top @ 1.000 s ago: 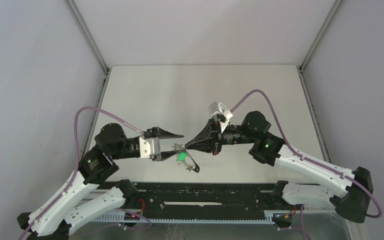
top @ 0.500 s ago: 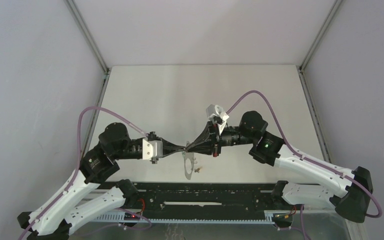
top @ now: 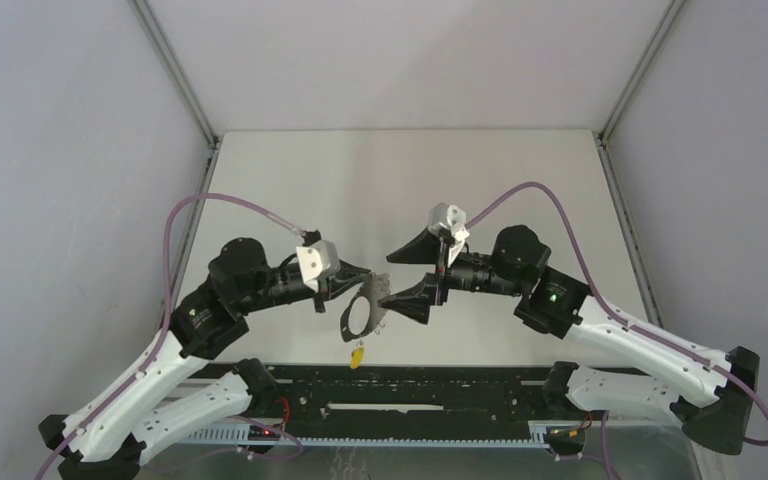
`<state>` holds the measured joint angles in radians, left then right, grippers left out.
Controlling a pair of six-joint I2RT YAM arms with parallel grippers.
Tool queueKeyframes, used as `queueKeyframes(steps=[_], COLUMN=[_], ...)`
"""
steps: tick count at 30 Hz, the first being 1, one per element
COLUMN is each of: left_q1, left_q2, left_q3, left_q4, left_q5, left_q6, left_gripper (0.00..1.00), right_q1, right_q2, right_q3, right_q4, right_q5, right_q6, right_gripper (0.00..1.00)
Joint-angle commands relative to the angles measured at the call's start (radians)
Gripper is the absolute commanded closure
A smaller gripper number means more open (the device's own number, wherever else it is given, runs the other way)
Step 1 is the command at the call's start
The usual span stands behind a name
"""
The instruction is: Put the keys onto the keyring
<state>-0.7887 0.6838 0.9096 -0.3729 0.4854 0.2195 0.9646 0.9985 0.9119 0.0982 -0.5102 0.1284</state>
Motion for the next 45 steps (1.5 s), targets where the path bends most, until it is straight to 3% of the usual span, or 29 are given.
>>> queueKeyframes(steps=[1, 7, 11, 16, 22, 24, 27, 28, 32, 34, 37, 41, 45], left_q1=[0.006, 0.006, 0.006, 0.006, 0.006, 0.006, 0.006, 0.006, 0.016, 0.025, 0.079, 0.179, 0.274], left_q2=[0.005, 0.013, 0.02, 0.015, -0.001, -0.004, -0.004, -0.004, 0.017, 0.05, 0.084, 0.095, 0.188], left_q3=[0.013, -0.012, -0.009, -0.009, -0.009, -0.012, -0.019, -0.021, -0.01, 0.03, 0.075, 0.095, 0.223], left_q4=[0.144, 0.263, 0.284, 0.282, 0.269, 0.264, 0.265, 0.266, 0.246, 0.185, 0.143, 0.121, -0.055], left_q5=[-0.247, -0.408, -0.386, -0.38, -0.376, -0.369, -0.38, -0.389, -0.48, -0.556, -0.613, -0.549, -0.505], left_q6=[-0.112, -0.17, -0.179, -0.173, -0.169, -0.169, -0.164, -0.162, -0.142, -0.098, -0.07, -0.064, -0.098], left_gripper=[1.0, 1.0, 1.0, 1.0, 1.0, 1.0, 1.0, 0.98, 0.52, 0.38, 0.26, 0.13, 0.0], right_q1=[0.091, 0.226, 0.283, 0.253, 0.153, 0.143, 0.129, 0.123, 0.088, 0.074, 0.013, -0.108, -0.169], right_q2=[-0.031, 0.046, 0.109, 0.182, 0.212, 0.212, 0.197, 0.187, 0.143, 0.124, 0.116, 0.164, 0.282], right_q3=[0.041, 0.046, 0.046, 0.046, 0.046, 0.045, 0.045, 0.045, 0.045, 0.045, 0.047, 0.07, 0.155], right_q4=[-0.069, -0.061, -0.026, 0.058, 0.077, 0.065, 0.044, 0.034, -0.029, -0.077, -0.164, -0.255, -0.366], right_q5=[0.277, 0.562, 0.725, 0.79, 0.663, 0.636, 0.577, 0.551, 0.454, 0.442, 0.357, 0.184, 0.093], right_q6=[-0.085, -0.079, -0.113, -0.167, -0.103, -0.091, -0.078, -0.076, -0.018, -0.007, 0.013, 0.107, 0.156], right_gripper=[0.0, 0.0, 0.0, 0.04, 0.41, 0.59, 0.94, 1.0, 1.0, 1.0, 1.0, 1.0, 1.0])
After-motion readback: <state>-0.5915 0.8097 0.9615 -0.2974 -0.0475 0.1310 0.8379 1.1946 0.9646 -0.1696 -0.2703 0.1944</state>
